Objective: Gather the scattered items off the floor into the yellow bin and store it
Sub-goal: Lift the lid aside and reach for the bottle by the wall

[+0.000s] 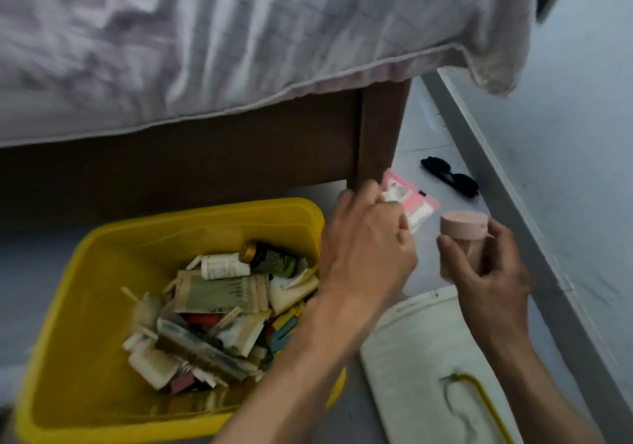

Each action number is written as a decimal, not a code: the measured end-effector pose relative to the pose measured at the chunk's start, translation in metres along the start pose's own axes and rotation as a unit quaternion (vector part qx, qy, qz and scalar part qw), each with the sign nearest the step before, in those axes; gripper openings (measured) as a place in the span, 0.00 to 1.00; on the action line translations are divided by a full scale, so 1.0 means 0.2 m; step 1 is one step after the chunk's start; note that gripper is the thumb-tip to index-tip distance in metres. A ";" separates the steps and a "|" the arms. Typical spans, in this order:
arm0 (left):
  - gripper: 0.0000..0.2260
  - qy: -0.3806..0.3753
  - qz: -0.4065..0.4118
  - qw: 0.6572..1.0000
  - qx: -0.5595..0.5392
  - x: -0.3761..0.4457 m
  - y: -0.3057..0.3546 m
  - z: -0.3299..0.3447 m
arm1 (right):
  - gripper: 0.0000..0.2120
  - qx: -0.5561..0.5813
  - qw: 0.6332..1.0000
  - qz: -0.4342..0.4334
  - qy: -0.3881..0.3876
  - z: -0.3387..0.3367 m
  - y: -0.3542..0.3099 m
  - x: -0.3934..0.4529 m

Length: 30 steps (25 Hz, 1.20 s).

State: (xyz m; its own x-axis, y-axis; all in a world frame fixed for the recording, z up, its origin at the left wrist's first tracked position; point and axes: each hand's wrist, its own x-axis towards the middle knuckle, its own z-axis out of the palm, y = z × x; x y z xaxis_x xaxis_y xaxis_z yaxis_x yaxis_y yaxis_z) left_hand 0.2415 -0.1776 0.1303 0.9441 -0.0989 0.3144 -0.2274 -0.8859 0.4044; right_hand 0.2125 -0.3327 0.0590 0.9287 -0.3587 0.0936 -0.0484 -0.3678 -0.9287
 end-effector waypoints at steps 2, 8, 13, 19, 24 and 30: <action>0.05 0.050 -0.023 0.998 -0.011 -0.11 -0.14 -0.20 | 0.26 0.036 0.997 -0.062 -0.040 0.13 -0.17 -0.07; 0.05 -0.112 -0.071 0.991 -0.008 -0.29 -0.41 -0.39 | 0.28 -0.030 0.976 -0.139 -0.162 0.43 -0.43 -0.21; 0.05 -0.141 -0.130 0.979 0.063 -0.31 -0.41 -0.38 | 0.21 -0.042 0.957 -0.134 -0.254 0.38 -0.41 -0.19; 0.20 -0.033 0.068 0.997 0.025 -0.14 -0.10 -0.10 | 0.23 -0.046 0.986 -0.065 -0.144 0.22 -0.15 0.01; 0.36 -0.234 0.080 0.966 0.078 0.15 0.03 0.42 | 0.27 -0.148 0.983 -0.009 -0.107 0.10 0.25 0.29; 0.41 -0.324 0.034 0.939 0.114 0.38 0.02 0.86 | 0.43 -0.313 0.919 -0.002 -0.238 0.18 0.69 0.65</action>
State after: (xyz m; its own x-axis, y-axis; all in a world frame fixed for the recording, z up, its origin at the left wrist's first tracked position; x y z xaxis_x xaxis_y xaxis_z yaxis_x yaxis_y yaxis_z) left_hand 0.3529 -0.2657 0.0076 0.8928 -0.3487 -0.2853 -0.3058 -0.9340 0.1846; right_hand 0.3392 -0.3989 -0.0693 0.9777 0.0049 -0.2099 -0.1086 -0.8438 -0.5255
